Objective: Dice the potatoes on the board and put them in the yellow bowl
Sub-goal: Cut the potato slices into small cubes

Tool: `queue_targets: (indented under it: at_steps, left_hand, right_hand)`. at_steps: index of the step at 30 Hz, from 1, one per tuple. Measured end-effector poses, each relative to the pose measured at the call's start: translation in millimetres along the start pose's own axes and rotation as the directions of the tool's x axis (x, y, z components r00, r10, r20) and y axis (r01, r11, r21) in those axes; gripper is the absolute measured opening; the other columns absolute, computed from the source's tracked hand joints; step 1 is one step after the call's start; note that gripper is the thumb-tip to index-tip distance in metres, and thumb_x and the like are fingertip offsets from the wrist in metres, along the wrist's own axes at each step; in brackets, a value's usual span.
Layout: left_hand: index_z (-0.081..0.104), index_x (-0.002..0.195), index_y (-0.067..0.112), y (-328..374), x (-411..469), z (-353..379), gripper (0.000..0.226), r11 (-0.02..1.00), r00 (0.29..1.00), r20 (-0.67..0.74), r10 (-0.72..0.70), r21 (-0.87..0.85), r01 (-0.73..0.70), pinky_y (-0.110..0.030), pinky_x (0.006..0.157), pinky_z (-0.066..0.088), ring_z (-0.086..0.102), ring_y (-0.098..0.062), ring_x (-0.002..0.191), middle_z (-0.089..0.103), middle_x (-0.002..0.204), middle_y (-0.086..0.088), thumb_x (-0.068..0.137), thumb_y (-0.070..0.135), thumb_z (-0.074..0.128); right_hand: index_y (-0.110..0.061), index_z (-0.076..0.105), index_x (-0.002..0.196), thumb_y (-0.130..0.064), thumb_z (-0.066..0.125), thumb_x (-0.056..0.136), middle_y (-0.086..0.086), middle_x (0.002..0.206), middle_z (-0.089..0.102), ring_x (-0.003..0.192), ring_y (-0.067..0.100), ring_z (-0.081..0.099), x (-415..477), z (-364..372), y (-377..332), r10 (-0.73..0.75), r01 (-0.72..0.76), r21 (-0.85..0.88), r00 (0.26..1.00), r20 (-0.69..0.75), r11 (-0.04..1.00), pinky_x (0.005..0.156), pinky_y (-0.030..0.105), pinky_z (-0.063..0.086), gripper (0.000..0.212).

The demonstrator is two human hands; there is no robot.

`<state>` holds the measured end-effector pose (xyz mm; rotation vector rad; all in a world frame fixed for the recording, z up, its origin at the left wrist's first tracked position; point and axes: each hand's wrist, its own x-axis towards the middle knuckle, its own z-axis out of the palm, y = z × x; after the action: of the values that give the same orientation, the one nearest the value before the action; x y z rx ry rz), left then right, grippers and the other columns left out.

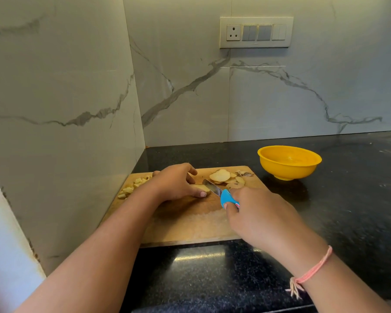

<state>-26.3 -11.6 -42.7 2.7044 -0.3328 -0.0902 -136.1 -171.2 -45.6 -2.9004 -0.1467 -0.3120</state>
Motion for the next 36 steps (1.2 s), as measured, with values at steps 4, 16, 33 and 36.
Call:
queue_targets:
  at_steps: [4, 16, 33, 36]
  left_hand:
    - [0.046, 0.133, 0.023, 2, -3, -2, 0.061, 0.999, 1.0, 0.005, 0.006, -0.043, -0.005, -0.038, 0.102, 0.046, 0.055, -0.017, 0.115, 0.059, 0.128, 0.002, 0.08, 0.04, 0.072]
    - [0.047, 0.132, 0.022, 7, -5, 1, 0.061, 0.996, 0.998, -0.026, -0.06, -0.073, 0.058, -0.037, 0.1, 0.046, 0.055, -0.017, 0.115, 0.06, 0.126, 0.002, 0.079, 0.04, 0.073]
    - [0.053, 0.125, 0.023, 6, -6, 1, 0.061, 0.992, 0.994, -0.045, -0.099, -0.08, 0.095, -0.043, 0.101, 0.043, 0.055, -0.017, 0.115, 0.063, 0.124, 0.005, 0.074, 0.044, 0.077]
    - [0.052, 0.127, 0.018, 6, -6, 0, 0.061, 0.985, 0.993, -0.038, -0.11, -0.135, 0.104, -0.036, 0.099, 0.047, 0.057, -0.017, 0.113, 0.063, 0.124, 0.002, 0.075, 0.04, 0.077]
  right_hand:
    - [-0.021, 0.046, 0.132, -0.033, 0.043, 0.098, 0.001, 0.104, 0.057, 0.085, 0.015, 0.051, 9, -5, -3, 0.0, 0.0, -0.005, 0.998, 0.061, 1.0, 0.063, 0.024, 0.039, 0.036]
    - [-0.016, 0.053, 0.119, -0.023, 0.045, 0.096, -0.002, 0.069, 0.046, 0.047, 0.008, 0.043, 12, -29, -14, -0.061, 0.072, -0.058, 0.982, 0.178, 0.996, 0.04, 0.017, 0.032, 0.025]
    - [-0.029, 0.049, 0.129, -0.041, 0.041, 0.097, -0.01, 0.082, 0.053, 0.066, 0.005, 0.048, -30, -35, 5, -0.046, 0.048, -0.027, 0.996, 0.07, 0.999, 0.048, 0.021, 0.031, 0.035]
    - [-0.03, 0.045, 0.135, -0.043, 0.037, 0.098, -0.007, 0.094, 0.057, 0.074, 0.007, 0.052, -27, -34, 3, -0.033, 0.033, 0.017, 0.999, -0.017, 0.999, 0.051, 0.019, 0.035, 0.04]
